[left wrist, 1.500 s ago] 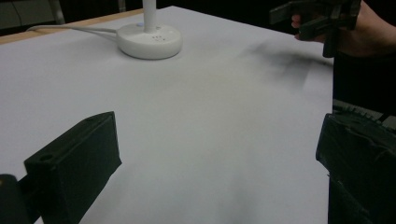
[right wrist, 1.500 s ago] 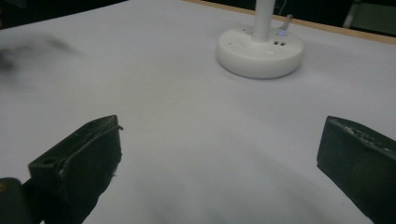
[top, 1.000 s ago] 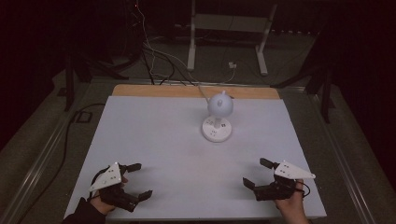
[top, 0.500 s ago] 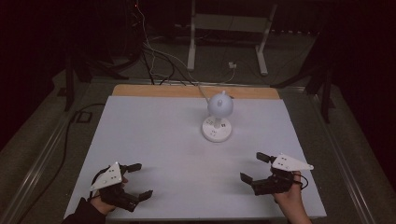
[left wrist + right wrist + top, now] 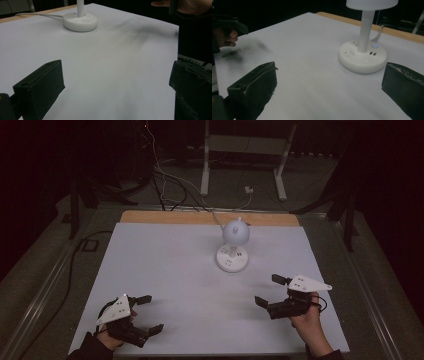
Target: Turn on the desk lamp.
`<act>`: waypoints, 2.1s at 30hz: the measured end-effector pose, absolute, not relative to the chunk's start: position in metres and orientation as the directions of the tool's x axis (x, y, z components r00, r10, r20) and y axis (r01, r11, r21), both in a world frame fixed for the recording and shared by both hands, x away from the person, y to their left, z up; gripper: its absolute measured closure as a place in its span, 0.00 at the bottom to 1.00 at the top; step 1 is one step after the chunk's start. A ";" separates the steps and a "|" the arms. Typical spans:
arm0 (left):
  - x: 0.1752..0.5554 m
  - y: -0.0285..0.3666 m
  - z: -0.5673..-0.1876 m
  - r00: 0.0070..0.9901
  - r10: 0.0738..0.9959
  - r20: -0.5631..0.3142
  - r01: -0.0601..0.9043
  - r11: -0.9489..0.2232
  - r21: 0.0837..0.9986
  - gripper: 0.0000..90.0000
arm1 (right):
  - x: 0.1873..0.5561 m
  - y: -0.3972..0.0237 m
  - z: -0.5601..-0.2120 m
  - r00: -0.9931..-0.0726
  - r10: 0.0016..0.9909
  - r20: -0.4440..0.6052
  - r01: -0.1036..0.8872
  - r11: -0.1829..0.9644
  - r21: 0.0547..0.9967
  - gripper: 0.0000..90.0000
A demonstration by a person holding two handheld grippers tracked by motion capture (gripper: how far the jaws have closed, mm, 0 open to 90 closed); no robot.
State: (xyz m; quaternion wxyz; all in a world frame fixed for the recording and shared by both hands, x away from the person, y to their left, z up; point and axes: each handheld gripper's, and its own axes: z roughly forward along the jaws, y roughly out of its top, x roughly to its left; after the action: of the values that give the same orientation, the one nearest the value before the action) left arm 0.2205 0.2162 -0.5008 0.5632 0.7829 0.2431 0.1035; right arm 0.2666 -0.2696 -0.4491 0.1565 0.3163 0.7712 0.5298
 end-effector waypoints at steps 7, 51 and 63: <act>0.221 0.216 -0.501 0.860 0.496 -0.116 0.266 -0.244 0.933 0.00 | 0.283 -0.268 -0.439 -0.750 0.657 0.083 0.311 0.240 0.920 0.00; 0.221 0.217 -0.501 0.862 0.492 -0.121 0.266 -0.236 0.935 0.00 | 0.357 -0.236 -0.451 -0.799 0.592 0.108 0.358 0.323 0.876 0.00; 0.221 0.218 -0.501 0.863 0.489 -0.125 0.266 -0.230 0.936 0.00 | 0.381 -0.227 -0.469 -0.731 0.677 0.082 0.410 0.340 0.847 0.00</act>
State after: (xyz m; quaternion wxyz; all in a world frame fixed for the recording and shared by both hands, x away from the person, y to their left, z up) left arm 0.2207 0.2176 -0.5006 0.5709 0.7782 0.2427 0.0975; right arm 0.3805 -0.2274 -0.4691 0.1439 0.3373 0.8056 0.4652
